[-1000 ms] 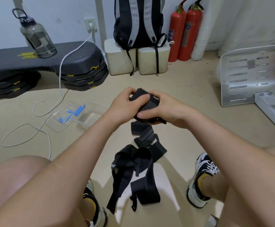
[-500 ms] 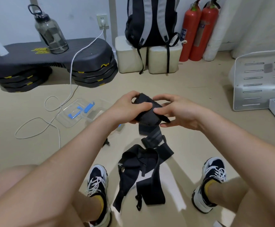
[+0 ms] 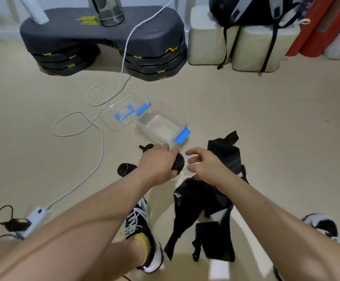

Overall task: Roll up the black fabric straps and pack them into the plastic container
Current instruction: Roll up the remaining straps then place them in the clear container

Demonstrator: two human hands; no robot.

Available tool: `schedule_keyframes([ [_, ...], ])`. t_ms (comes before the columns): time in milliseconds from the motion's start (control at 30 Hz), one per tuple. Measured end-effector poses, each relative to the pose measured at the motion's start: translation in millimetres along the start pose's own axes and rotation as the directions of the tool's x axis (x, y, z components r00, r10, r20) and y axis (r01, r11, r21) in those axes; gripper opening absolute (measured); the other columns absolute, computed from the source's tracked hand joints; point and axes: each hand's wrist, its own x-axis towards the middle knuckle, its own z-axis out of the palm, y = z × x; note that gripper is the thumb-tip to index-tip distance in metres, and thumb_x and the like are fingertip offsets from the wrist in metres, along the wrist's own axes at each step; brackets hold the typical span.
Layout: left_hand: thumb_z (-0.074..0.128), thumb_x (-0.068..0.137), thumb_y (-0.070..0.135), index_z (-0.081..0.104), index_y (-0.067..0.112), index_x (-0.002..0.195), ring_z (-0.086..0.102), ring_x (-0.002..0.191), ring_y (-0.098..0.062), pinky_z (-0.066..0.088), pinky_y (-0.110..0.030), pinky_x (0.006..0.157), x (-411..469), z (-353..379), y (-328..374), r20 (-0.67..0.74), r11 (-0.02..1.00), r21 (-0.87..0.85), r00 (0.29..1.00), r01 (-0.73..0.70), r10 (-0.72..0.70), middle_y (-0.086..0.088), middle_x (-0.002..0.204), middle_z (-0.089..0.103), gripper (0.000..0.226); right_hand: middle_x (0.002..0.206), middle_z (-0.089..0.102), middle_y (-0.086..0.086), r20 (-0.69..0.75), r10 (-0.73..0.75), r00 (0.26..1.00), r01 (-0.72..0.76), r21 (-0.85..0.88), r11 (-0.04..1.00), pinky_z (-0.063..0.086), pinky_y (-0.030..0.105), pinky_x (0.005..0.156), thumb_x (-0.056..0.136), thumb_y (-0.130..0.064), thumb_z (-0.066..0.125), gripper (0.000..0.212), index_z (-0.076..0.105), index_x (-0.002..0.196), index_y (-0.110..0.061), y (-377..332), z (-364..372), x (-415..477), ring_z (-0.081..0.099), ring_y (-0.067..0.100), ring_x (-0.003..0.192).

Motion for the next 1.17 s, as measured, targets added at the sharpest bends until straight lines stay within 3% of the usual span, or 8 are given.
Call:
schedule_keyframes([
  [133,0.065,0.084,0.033,0.048,0.017,0.124,0.052,0.103,-0.029,0.043,-0.036,0.073,11,66,-42,0.122,0.995,0.089,0.991,0.037,-0.048,-0.007,0.118,0.050,0.046,0.127,0.058,0.003,0.091,0.016,0.996,0.013,-0.310,0.951,0.046,0.027,0.093,0.091,-0.012,0.058,0.044,0.054,0.133,-0.025,40,25,39,0.058,0.018,0.111],
  [400,0.060,0.086,0.021,0.045,0.016,0.118,0.061,0.099,-0.026,0.039,-0.035,0.089,47,147,-81,0.164,0.977,0.147,0.971,0.151,-0.175,-0.002,0.105,0.061,0.036,0.156,0.024,0.002,0.201,0.172,0.964,0.021,-0.709,0.705,0.036,0.055,0.110,0.086,-0.025,0.060,0.082,0.015,0.154,-0.035,122,42,93,0.018,0.033,0.146],
  [567,0.060,0.083,0.027,0.050,0.014,0.109,0.059,0.091,-0.028,0.032,-0.035,0.100,58,172,-97,0.122,0.970,0.122,0.966,0.212,-0.226,-0.001,0.090,0.056,0.031,0.152,0.033,0.008,0.092,0.131,0.987,-0.029,-0.704,0.710,0.049,0.044,0.097,0.093,-0.022,0.058,0.074,0.019,0.155,-0.030,149,41,104,0.047,0.035,0.127],
  [667,0.062,0.083,0.030,0.049,0.012,0.113,0.058,0.099,-0.031,0.025,-0.043,0.111,66,174,-100,0.134,0.955,0.099,0.947,0.279,-0.291,-0.006,0.100,0.060,0.038,0.123,0.058,0.008,-0.022,0.124,0.992,-0.109,-0.646,0.756,0.054,0.042,0.081,0.092,-0.019,0.052,0.057,0.034,0.147,-0.023,152,36,108,0.060,0.030,0.105],
  [801,0.068,0.075,0.047,0.043,0.016,0.119,0.056,0.112,-0.027,0.018,-0.050,0.116,79,173,-98,0.238,0.897,0.044,0.868,0.439,-0.436,-0.003,0.112,0.058,0.059,0.126,0.062,0.005,-0.056,0.146,0.988,-0.153,-0.517,0.842,0.051,0.037,0.085,0.090,-0.015,0.057,0.060,0.039,0.147,-0.019,151,28,107,0.059,0.026,0.112],
  [967,0.056,0.086,0.051,0.046,0.012,0.126,0.052,0.117,-0.035,0.032,-0.049,0.106,106,161,-101,0.104,0.853,-0.179,0.871,0.491,-0.480,-0.013,0.125,0.056,0.056,0.132,0.058,0.000,0.005,0.155,0.988,-0.145,-0.325,0.935,0.038,0.022,0.088,0.086,-0.016,0.070,0.060,0.048,0.143,-0.019,149,20,111,0.053,0.018,0.122],
  [1101,0.059,0.092,0.035,0.046,0.011,0.130,0.052,0.111,-0.039,0.041,-0.044,0.089,126,167,-101,0.137,0.909,-0.083,0.909,0.408,-0.395,-0.019,0.127,0.049,0.046,0.121,0.062,-0.003,-0.101,0.097,0.990,-0.117,-0.211,0.971,0.045,0.029,0.096,0.087,-0.023,0.072,0.044,0.062,0.130,-0.017,152,18,114,0.057,0.016,0.117],
  [1167,0.063,0.090,0.022,0.048,0.011,0.125,0.055,0.091,-0.038,0.041,-0.040,0.070,132,171,-102,0.117,0.917,-0.070,0.916,0.393,-0.384,-0.020,0.122,0.046,0.040,0.107,0.064,-0.006,-0.181,0.075,0.981,-0.104,-0.153,0.983,0.054,0.039,0.093,0.091,-0.023,0.066,0.030,0.066,0.121,-0.017,152,17,117,0.063,0.019,0.106],
])
